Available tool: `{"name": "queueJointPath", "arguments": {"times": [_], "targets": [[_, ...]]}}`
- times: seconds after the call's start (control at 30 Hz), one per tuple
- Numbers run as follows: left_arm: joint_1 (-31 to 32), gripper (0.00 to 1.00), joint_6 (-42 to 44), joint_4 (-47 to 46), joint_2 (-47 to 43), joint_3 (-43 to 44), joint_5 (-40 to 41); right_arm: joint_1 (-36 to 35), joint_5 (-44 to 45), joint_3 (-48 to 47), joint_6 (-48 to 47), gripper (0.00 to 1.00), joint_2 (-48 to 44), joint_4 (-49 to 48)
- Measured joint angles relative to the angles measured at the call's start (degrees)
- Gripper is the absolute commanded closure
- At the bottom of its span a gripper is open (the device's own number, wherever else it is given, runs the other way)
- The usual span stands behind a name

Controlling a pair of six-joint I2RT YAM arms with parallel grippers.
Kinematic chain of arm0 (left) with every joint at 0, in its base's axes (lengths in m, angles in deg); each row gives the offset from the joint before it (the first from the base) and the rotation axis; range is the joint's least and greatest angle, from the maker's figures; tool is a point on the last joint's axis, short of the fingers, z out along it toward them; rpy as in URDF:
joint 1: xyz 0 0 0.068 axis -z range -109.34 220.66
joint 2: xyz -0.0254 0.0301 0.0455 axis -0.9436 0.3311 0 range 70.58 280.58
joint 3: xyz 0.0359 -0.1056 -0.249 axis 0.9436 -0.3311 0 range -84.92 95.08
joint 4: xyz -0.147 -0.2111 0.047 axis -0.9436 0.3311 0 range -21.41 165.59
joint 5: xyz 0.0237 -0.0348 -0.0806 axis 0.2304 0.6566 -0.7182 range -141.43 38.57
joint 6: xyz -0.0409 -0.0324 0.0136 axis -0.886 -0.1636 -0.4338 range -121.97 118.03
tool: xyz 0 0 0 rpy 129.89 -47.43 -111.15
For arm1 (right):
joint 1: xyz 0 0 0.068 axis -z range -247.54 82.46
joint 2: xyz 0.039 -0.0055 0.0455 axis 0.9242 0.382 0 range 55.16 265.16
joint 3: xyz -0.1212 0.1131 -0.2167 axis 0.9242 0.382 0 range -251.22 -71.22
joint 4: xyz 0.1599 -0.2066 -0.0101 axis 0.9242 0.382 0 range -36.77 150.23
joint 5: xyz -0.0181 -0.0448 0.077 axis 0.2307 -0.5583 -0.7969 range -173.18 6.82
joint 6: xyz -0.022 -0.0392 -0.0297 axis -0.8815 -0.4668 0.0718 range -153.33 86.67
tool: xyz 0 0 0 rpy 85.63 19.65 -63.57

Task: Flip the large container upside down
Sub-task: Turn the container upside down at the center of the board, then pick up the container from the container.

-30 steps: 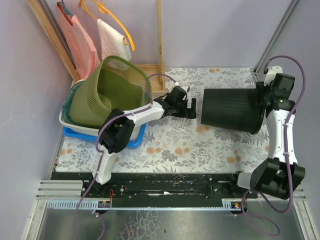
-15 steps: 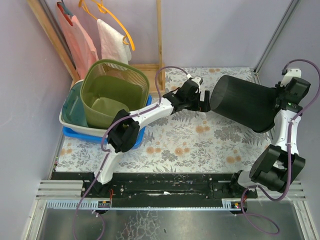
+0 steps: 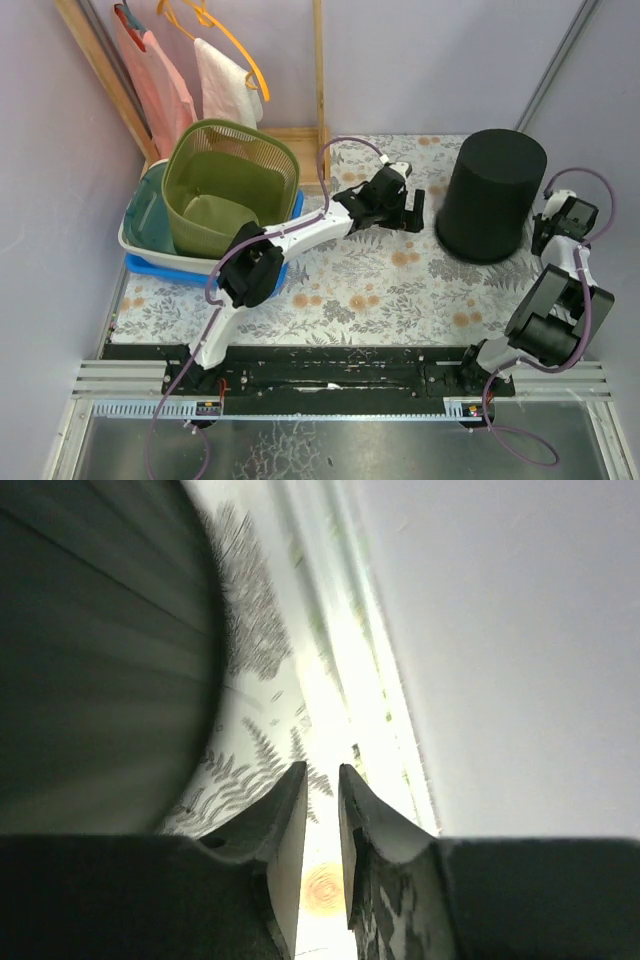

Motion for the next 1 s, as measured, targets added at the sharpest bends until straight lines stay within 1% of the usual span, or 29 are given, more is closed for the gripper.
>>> {"name": "queueJointPath", "arguments": {"times": [0.2, 0.3, 0.33, 0.37, 0.43, 0.5, 0.53, 0.6, 0.67, 0.77, 0.83, 0.87, 0.9, 0.97, 1.0], "targets": [[-0.50, 0.00, 0.37, -0.02, -2.45, -2.34, 0.98, -0.09, -2.03, 3.21, -0.63, 0.73, 3.58, 1.95], [-1.03, 0.00, 0.79, -0.33, -4.66, -4.39, 0.98, -0.13, -4.39, 3.21, -0.07, 0.67, 4.13, 2.10], [-1.33, 0.00, 1.18, -0.48, -5.81, -5.66, 0.96, -0.13, -5.25, 3.10, 0.20, 0.63, 4.11, 2.60], [-1.73, 0.00, 1.57, -0.68, -7.26, -7.30, 0.94, -0.11, -5.97, 2.95, 0.31, 0.57, 3.85, 3.61], [-2.73, 0.00, 2.51, -1.31, -10.49, -10.62, 0.55, -0.13, -6.97, 2.40, -0.22, 0.38, 2.36, 6.25], [-4.42, 0.00, 4.11, -1.42, -15.65, -15.04, 0.13, -0.13, -7.56, 2.14, -1.70, 0.28, -1.86, 9.25], [-5.07, 0.00, 5.25, -1.09, -17.92, -16.06, 0.09, -0.15, -7.61, 2.12, -3.39, 0.25, -5.62, 11.10], [-6.32, 0.00, 8.63, -0.72, -22.73, -16.00, 0.26, -0.15, -7.98, 2.01, -5.88, 0.23, -13.29, 13.84], [-6.82, 0.00, 13.46, 0.02, -27.19, -12.83, 0.76, -0.15, -8.66, 1.51, -8.68, 0.22, -20.72, 16.85], [-5.03, 0.00, 20.59, 1.14, -32.44, -6.08, 1.66, -0.15, -11.76, -0.15, -13.03, 0.22, -28.06, 23.56], [-3.30, 0.00, 24.68, 2.47, -36.52, -2.01, 2.86, -0.15, -15.19, -1.68, -16.35, 0.22, -30.21, 30.21], [-2.49, 0.00, 26.40, 3.28, -38.60, -0.39, 3.76, -0.13, -17.55, -2.95, -18.71, 0.22, -30.62, 35.19], [-2.12, 0.00, 27.76, 3.91, -40.26, 0.70, 4.72, -0.13, -20.15, -4.50, -21.33, 0.21, -30.73, 40.15], [-2.03, 0.00, 30.34, 5.44, -44.02, 2.25, 8.48, -0.15, -26.47, -9.16, -27.54, 0.12, -30.60, 51.47], [-2.25, 0.00, 30.95, 5.92, -45.53, 2.54, 10.71, -0.15, -29.20, -11.72, -30.10, 0.09, -30.60, 55.49]]}}
